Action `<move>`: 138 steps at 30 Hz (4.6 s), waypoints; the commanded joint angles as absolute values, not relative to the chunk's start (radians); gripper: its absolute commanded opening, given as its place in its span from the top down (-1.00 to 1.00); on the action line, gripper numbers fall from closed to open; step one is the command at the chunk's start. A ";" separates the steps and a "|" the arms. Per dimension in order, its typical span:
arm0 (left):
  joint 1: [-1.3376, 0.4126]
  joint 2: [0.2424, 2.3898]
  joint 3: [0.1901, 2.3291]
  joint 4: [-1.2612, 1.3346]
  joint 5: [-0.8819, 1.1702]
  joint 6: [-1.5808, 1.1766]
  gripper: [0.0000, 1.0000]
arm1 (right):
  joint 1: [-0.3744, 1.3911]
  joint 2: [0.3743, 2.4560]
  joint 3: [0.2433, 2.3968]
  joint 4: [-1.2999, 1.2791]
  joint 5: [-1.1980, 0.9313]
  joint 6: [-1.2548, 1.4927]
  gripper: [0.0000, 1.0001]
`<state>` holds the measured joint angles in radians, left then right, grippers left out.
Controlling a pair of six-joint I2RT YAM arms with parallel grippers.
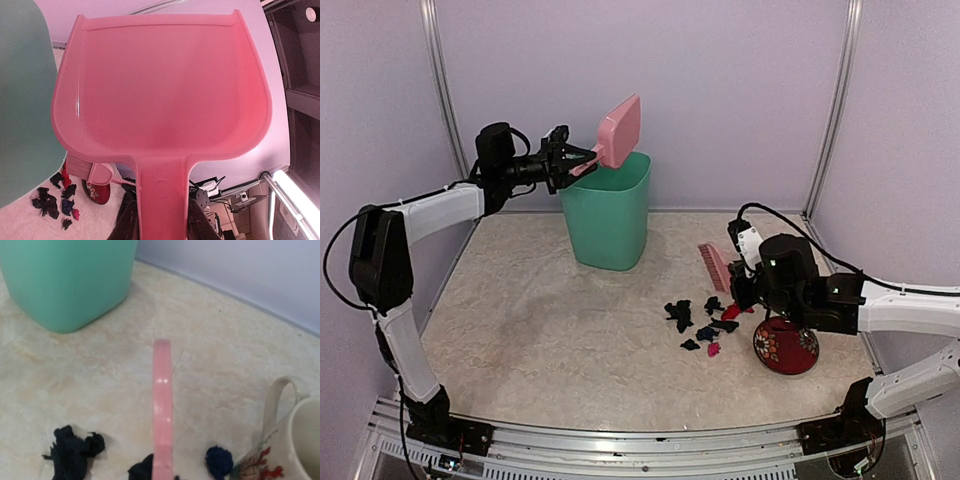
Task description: Sweep away the paper scraps from the table
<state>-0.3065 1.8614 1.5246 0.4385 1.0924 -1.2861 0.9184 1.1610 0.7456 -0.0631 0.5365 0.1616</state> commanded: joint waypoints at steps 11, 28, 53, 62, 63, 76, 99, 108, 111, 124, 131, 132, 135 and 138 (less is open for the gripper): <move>-0.347 1.639 1.550 -0.180 0.867 -0.607 1.00 | 0.896 1.207 0.815 -0.091 0.738 0.022 1.00; -0.664 1.350 1.432 -0.488 0.210 -0.287 1.00 | 0.865 1.496 0.914 -0.176 0.684 0.015 1.00; -0.928 1.184 1.107 -0.490 -0.159 -0.363 1.00 | 0.964 1.134 0.897 -0.543 0.742 0.288 1.00; -1.030 1.208 1.042 -0.545 -0.207 -0.413 1.00 | 0.961 1.267 0.851 -0.527 0.790 0.285 1.00; -1.041 1.210 1.034 -0.546 -0.210 -0.419 1.00 | 0.959 1.288 0.854 -0.520 0.790 0.279 1.00; -1.157 1.279 0.926 -0.497 -0.156 -0.473 1.00 | 1.027 1.439 0.936 -0.449 0.625 0.248 1.00; -1.351 1.542 0.924 -0.506 -0.205 -0.452 1.00 | 1.076 1.275 1.020 -0.597 0.812 0.252 1.00; -1.302 1.608 0.949 -0.502 -0.224 -0.445 1.00 | 1.077 1.315 0.958 -0.584 0.763 0.274 1.00; -1.283 1.616 0.955 -0.489 -0.214 -0.437 1.00 | 1.076 1.345 0.945 -0.554 0.715 0.272 1.00; -1.207 1.667 0.960 -0.408 -0.178 -0.373 1.00 | 1.080 1.484 0.984 -0.393 0.436 0.133 1.00; -1.170 1.675 0.948 -0.358 -0.155 -0.330 1.00 | 1.095 1.486 1.003 -0.362 0.261 0.069 1.00; -1.165 1.679 0.948 -0.351 -0.150 -0.327 1.00 | 1.098 1.485 1.004 -0.363 0.244 0.061 1.00; -1.166 1.691 0.949 -0.337 -0.141 -0.316 1.00 | 1.109 1.481 1.013 -0.364 0.194 0.035 1.00; -1.164 1.700 0.944 -0.324 -0.138 -0.311 1.00 | 1.120 1.468 1.022 -0.365 0.156 0.017 1.00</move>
